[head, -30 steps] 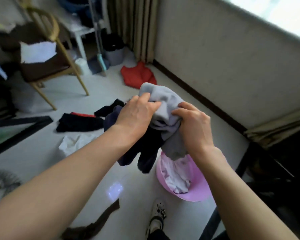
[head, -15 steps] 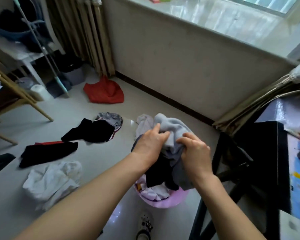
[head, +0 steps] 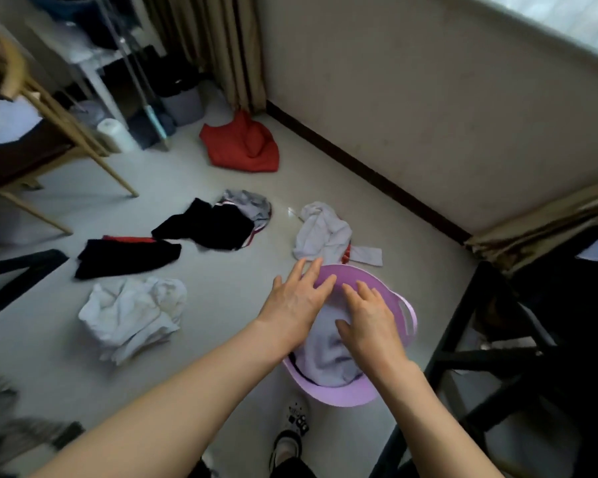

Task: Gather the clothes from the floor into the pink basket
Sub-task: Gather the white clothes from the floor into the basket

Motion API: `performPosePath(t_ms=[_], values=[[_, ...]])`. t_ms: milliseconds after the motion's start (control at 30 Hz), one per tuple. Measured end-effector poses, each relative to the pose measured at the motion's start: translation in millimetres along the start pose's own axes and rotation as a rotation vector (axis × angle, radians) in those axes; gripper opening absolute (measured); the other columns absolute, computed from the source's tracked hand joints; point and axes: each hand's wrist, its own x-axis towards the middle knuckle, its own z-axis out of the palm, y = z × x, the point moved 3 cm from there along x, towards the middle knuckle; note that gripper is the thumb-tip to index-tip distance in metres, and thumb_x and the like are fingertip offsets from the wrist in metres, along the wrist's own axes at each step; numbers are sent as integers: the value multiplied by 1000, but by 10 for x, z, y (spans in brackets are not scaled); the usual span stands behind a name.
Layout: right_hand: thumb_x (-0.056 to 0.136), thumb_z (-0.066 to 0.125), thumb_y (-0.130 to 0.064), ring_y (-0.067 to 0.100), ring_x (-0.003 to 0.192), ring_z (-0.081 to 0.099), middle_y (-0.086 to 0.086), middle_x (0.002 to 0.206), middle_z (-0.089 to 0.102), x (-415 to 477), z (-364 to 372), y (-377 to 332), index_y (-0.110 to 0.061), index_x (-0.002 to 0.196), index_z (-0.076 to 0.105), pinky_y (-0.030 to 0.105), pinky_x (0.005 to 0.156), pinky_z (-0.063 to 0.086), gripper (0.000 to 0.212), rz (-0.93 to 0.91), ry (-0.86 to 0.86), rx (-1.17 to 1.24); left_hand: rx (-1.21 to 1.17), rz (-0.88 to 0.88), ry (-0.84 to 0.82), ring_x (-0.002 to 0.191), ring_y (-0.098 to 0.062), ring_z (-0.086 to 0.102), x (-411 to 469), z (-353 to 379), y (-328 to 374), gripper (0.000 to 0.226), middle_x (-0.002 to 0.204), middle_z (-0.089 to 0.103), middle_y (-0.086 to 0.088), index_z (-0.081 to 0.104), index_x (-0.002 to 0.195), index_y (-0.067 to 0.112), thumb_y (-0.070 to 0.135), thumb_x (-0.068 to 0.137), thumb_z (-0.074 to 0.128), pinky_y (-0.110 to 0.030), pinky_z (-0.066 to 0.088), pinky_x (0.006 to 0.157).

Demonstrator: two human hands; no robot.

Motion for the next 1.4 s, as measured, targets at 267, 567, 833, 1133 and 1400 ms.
performPosePath(t_ms=[267,567,833,1133,1400], values=[[72,78,-19,40,116,47,15,129,52,509,485,-1623,-8,128,51,49,90,46,64,-373,-126,-204,-72,-340,1,146,-30,0,-819,150,-1765,80,160,-3,-7,11,150,26,15,89,60,-53,21,113],[76,77,-25,42,139,25,15,147,36,1316,1740,-3816,-16,145,34,50,105,35,82,-532,-206,-288,-143,-532,-24,146,-32,-11,-1347,560,-4224,88,160,-11,-6,2,150,29,21,88,64,-57,11,115],[78,72,-15,37,139,20,12,146,32,2305,3138,-4910,-16,146,28,47,106,34,81,-730,-299,-431,-150,-599,-27,147,-31,0,-1146,1336,-5892,76,160,5,-7,17,150,28,30,89,62,-53,16,115],[83,65,-11,37,142,11,11,148,26,3109,5360,-4713,-19,145,23,46,108,32,76,-772,-521,-612,-153,-725,-224,145,-32,-1,-1115,3548,-6965,93,159,1,-7,9,150,31,55,79,64,-52,26,109],[77,72,-51,43,143,-14,12,158,-11,3469,7502,-4397,-31,150,-9,64,110,20,112,-780,-574,-633,-156,-755,-335,136,-46,-30,-453,5571,-7421,131,151,-36,-11,-24,143,40,64,61,75,-76,7,101]])
